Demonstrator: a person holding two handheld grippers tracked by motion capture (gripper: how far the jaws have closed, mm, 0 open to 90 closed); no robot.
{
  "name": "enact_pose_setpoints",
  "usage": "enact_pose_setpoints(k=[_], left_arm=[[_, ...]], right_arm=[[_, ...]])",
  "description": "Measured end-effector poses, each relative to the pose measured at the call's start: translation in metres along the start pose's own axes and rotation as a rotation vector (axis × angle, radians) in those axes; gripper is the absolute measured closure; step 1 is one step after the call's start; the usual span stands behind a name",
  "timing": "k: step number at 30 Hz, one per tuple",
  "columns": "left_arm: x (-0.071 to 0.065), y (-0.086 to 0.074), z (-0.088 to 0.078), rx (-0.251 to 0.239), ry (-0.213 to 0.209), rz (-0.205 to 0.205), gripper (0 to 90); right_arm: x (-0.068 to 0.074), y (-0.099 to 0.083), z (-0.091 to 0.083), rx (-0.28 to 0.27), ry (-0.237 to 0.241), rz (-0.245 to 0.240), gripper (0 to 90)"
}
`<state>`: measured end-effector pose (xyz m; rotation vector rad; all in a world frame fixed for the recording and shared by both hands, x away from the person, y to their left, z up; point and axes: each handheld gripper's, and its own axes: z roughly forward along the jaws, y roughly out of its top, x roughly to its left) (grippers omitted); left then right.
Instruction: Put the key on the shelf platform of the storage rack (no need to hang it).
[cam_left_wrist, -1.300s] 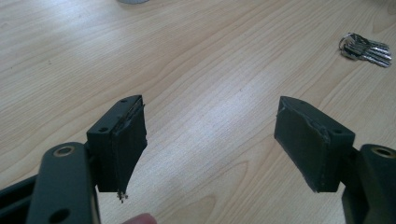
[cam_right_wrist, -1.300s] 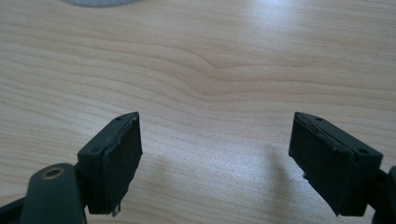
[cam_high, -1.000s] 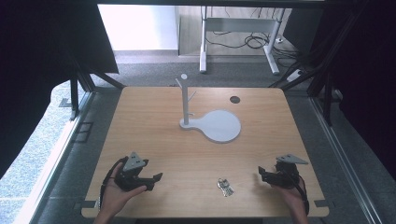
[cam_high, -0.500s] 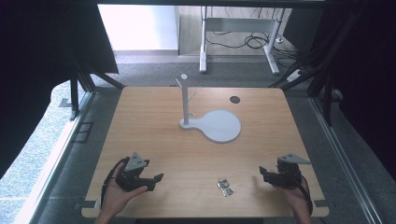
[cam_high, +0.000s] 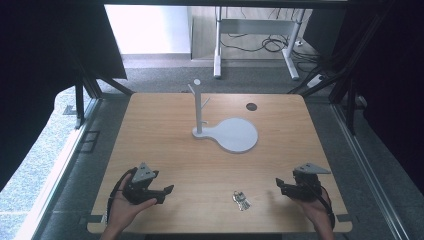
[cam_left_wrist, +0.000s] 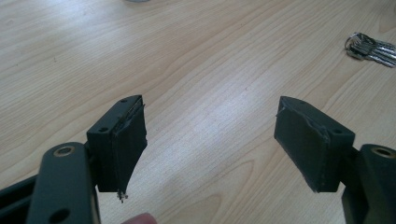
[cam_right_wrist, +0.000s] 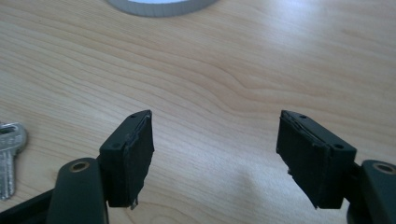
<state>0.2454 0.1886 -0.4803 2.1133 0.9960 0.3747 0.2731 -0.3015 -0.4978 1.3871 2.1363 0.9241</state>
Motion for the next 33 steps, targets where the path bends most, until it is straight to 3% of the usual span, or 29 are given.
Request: enact_pose_setpoints(k=[9, 16, 21, 33], left_arm=[[0.001, 0.0, 0.0, 0.002, -0.004, 0.002, 25.4], [0.0, 0.0, 0.0, 0.003, -0.005, 0.002, 25.4], [0.001, 0.0, 0.0, 0.008, -0.005, 0.0, 25.3], [0.001, 0.0, 0.0, 0.009, -0.003, 0.001, 25.1]], right_arm=[[0.012, 0.023, -0.009, 0.018, 0.037, -0.097, 31.8], [0.027, 0.049, -0.018, 0.067, 0.124, -0.197, 35.2], [0.033, 0.06, -0.019, 0.1, 0.163, -0.229, 35.4], [0.048, 0.076, -0.017, 0.144, 0.204, -0.277, 33.8]])
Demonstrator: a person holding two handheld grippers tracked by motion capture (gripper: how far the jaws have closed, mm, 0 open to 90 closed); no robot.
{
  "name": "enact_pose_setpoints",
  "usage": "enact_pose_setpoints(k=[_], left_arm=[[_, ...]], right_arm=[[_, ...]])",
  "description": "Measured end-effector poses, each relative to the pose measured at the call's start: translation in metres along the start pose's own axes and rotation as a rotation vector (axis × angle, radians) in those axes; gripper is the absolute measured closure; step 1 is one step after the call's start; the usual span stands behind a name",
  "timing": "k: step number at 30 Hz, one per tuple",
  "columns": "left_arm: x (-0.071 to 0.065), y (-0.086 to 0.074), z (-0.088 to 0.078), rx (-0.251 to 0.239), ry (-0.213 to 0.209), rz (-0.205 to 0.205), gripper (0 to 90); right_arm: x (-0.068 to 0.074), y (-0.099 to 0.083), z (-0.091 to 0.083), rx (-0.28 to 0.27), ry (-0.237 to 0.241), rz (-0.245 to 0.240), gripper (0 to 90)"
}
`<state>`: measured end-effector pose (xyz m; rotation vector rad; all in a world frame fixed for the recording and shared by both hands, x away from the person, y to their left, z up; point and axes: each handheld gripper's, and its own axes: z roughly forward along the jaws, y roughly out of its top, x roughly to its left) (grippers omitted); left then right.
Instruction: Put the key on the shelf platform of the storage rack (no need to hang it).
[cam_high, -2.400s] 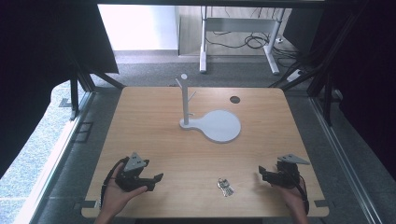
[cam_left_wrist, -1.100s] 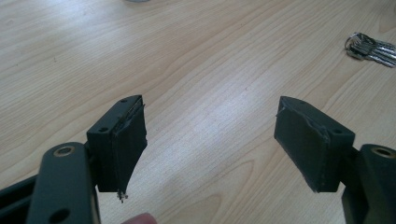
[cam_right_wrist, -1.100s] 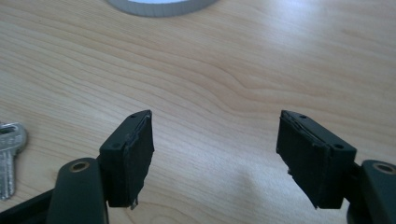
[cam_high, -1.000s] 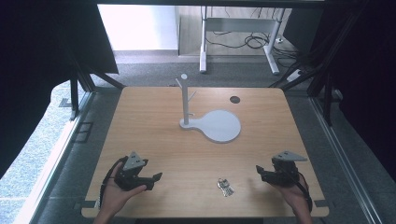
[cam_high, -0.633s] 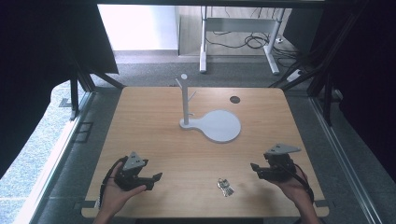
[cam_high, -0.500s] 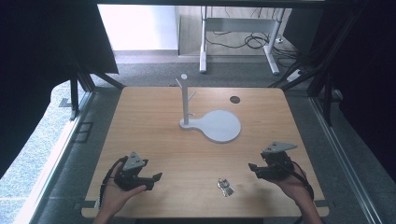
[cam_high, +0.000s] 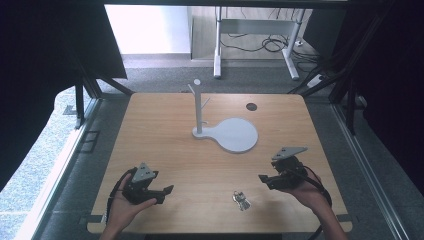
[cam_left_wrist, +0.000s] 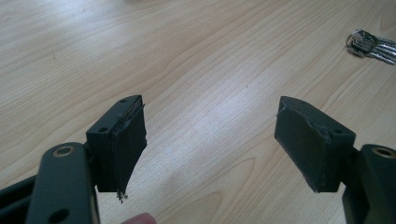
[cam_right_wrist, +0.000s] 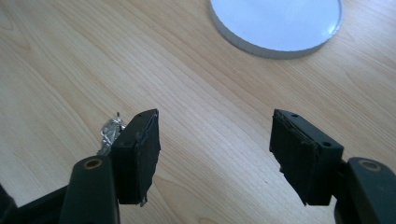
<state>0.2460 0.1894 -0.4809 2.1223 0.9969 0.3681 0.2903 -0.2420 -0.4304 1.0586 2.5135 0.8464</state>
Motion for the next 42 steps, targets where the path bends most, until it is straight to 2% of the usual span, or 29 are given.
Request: enact_pose_setpoints(k=[7, 15, 24, 31, 42], left_arm=[[0.0, 0.0, 0.0, -0.004, 0.0, -0.002, 25.1], [-0.001, 0.001, -0.001, -0.011, 0.002, 0.002, 25.2], [-0.002, 0.001, -0.001, -0.01, -0.002, 0.006, 25.2], [-0.001, 0.001, -0.002, -0.013, -0.004, 0.002, 25.2], [-0.001, 0.0, -0.002, -0.012, -0.006, 0.0, 25.2]], right_arm=[[0.005, 0.008, 0.003, 0.02, 0.029, -0.035, 34.3], [0.01, 0.015, 0.003, 0.023, 0.027, -0.059, 35.7], [0.021, 0.022, 0.013, 0.093, 0.067, -0.111, 39.2], [0.032, 0.028, 0.024, 0.139, 0.112, -0.149, 45.5], [0.046, 0.028, 0.042, 0.222, 0.183, -0.174, 55.0]])
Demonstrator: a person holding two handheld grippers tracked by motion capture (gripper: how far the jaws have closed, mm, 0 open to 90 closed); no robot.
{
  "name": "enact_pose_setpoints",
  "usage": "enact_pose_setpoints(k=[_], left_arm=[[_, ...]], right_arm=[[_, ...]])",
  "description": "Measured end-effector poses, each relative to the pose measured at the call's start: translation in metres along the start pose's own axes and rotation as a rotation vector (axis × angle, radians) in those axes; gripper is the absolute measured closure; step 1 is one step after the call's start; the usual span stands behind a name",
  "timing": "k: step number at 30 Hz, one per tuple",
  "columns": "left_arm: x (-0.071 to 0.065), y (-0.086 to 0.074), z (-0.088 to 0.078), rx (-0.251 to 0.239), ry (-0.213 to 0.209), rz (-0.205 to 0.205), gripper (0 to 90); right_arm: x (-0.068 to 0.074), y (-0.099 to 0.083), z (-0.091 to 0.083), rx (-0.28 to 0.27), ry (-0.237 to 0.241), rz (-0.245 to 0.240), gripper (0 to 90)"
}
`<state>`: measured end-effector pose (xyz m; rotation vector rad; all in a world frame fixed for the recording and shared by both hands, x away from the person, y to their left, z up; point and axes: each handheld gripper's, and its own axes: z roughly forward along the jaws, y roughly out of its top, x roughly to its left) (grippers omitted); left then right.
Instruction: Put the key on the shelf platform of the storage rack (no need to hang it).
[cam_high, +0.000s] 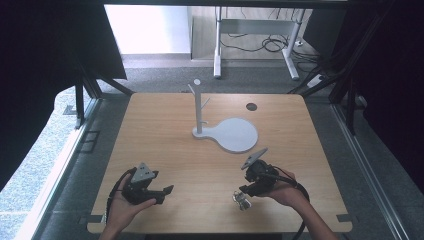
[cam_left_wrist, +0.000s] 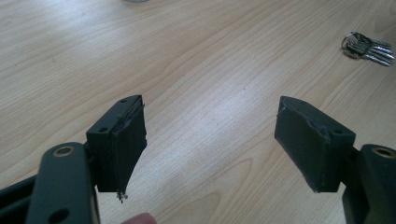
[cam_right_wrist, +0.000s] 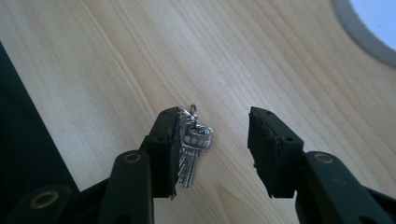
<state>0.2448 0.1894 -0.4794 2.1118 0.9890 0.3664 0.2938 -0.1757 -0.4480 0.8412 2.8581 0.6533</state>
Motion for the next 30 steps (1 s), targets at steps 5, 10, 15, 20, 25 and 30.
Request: enact_pose_setpoints(k=[5, 10, 15, 20, 25, 30], left_arm=[[0.0, 0.0, 0.0, -0.001, 0.001, 0.0, 25.2], [0.0, 0.0, -0.002, -0.001, 0.001, 0.001, 25.2], [0.001, 0.0, -0.001, -0.002, 0.002, -0.001, 25.2], [0.0, 0.0, -0.002, -0.002, 0.002, 0.002, 25.2], [0.001, 0.0, -0.003, -0.005, 0.004, -0.003, 25.2], [0.001, 0.0, -0.001, -0.002, 0.003, -0.003, 25.1]], right_arm=[[0.001, 0.002, 0.008, 0.025, 0.017, -0.011, 58.2], [0.004, 0.005, 0.015, 0.045, 0.03, -0.014, 60.7], [0.005, 0.008, 0.023, 0.066, 0.038, -0.019, 62.2], [0.007, 0.01, 0.029, 0.093, 0.039, -0.019, 63.7], [0.003, 0.011, 0.037, 0.112, 0.03, -0.008, 66.2], [0.001, 0.012, 0.044, 0.127, 0.033, 0.003, 67.3]])
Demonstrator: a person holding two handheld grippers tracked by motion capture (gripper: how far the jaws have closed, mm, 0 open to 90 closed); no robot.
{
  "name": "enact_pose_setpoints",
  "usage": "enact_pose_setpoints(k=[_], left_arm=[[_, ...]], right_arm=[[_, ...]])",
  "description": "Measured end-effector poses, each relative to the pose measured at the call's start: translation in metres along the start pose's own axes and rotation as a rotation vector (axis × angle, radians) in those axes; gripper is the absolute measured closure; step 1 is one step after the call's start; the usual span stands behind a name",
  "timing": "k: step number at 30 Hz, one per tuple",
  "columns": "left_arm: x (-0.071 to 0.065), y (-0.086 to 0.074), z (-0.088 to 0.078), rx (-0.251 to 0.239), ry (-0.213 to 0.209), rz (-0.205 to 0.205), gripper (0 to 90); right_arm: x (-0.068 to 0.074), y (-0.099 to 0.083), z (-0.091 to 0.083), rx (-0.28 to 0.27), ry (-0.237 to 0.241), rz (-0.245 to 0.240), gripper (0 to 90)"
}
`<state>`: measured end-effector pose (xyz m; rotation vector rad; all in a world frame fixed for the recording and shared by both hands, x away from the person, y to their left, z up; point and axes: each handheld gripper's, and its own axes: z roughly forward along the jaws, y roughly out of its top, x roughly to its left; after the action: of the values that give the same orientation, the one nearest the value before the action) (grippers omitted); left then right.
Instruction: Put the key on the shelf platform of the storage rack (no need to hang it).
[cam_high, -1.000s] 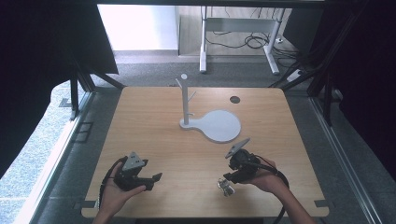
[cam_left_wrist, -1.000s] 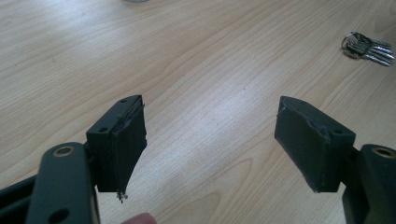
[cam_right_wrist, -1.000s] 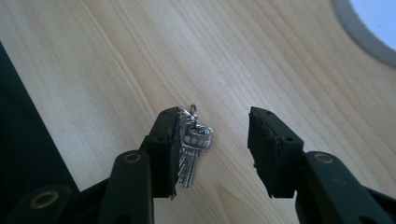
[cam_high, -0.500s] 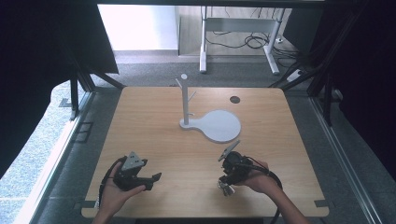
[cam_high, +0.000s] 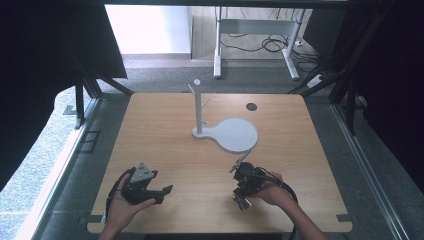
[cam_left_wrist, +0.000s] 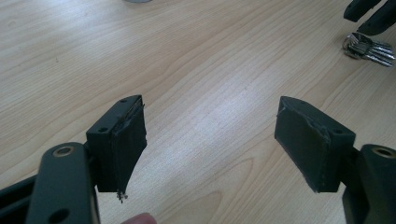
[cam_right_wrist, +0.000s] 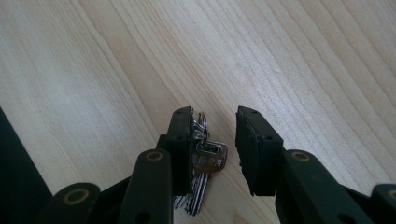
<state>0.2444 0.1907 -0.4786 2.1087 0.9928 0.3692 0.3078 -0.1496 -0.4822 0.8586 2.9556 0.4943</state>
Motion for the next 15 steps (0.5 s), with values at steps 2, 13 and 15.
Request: enact_pose_setpoints(k=[2, 13, 15], left_arm=[[0.0, 0.0, 0.0, 0.003, 0.001, 0.003, 25.1], [0.001, -0.001, 0.001, 0.007, 0.0, 0.001, 25.2], [0.001, -0.001, 0.002, 0.007, 0.001, 0.0, 25.1]], right_arm=[[0.0, 0.001, 0.002, 0.005, 0.0, 0.0, 67.9], [-0.002, 0.004, 0.011, 0.031, 0.011, 0.018, 74.4], [-0.001, 0.003, 0.012, 0.037, 0.017, 0.016, 75.1]])
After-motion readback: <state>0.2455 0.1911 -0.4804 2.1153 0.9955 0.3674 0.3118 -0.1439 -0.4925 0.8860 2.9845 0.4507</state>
